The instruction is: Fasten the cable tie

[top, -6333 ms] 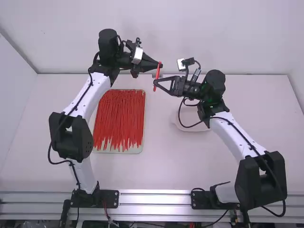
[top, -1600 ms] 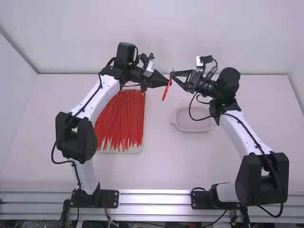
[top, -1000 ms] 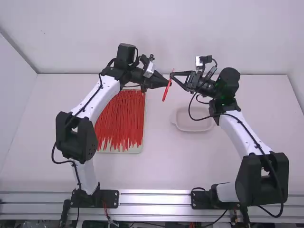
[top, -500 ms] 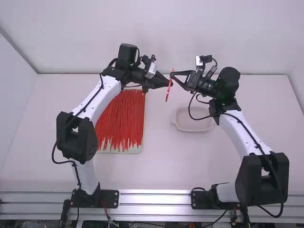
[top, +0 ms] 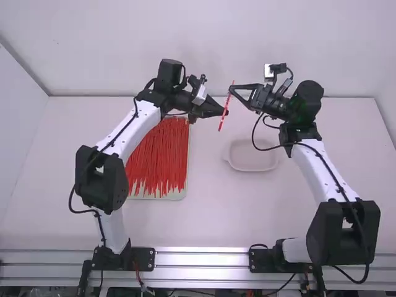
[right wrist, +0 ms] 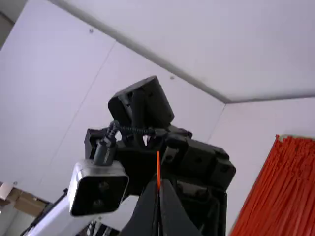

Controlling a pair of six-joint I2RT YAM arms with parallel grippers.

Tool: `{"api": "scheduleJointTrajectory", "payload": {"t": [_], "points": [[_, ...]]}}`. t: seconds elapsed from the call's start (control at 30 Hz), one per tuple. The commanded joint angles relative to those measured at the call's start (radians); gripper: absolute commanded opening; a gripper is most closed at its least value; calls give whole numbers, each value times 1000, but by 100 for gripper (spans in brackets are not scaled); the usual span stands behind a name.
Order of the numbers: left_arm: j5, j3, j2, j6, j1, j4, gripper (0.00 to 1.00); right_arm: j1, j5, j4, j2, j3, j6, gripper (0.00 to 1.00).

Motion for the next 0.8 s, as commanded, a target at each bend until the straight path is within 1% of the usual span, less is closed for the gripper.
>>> {"api": "scheduleJointTrajectory", "payload": {"t": [0.0,0.13,0.17,0.3,0.37,0.53,0.77], "points": [[38,-31,-8,15,-20,-16,2,-26,71,5,-4,100,-5,0],[37,-33,-8,11,-41,-24,2,-25,80,-109,-4,167,-67,0],[37,-34,-8,11,-42,-24,2,-24,81,-115,-4,170,-70,0],[38,-62,-8,11,-46,-13,2,-26,109,-194,-4,244,-122,0],[37,-74,-8,12,-51,-10,2,-27,120,-208,-4,267,-141,0],[41,-104,-8,11,-52,-18,1,-60,119,-208,-4,338,-155,0],[40,-103,-8,-6,-55,-2,2,-66,118,-210,-4,359,-161,0]]}}
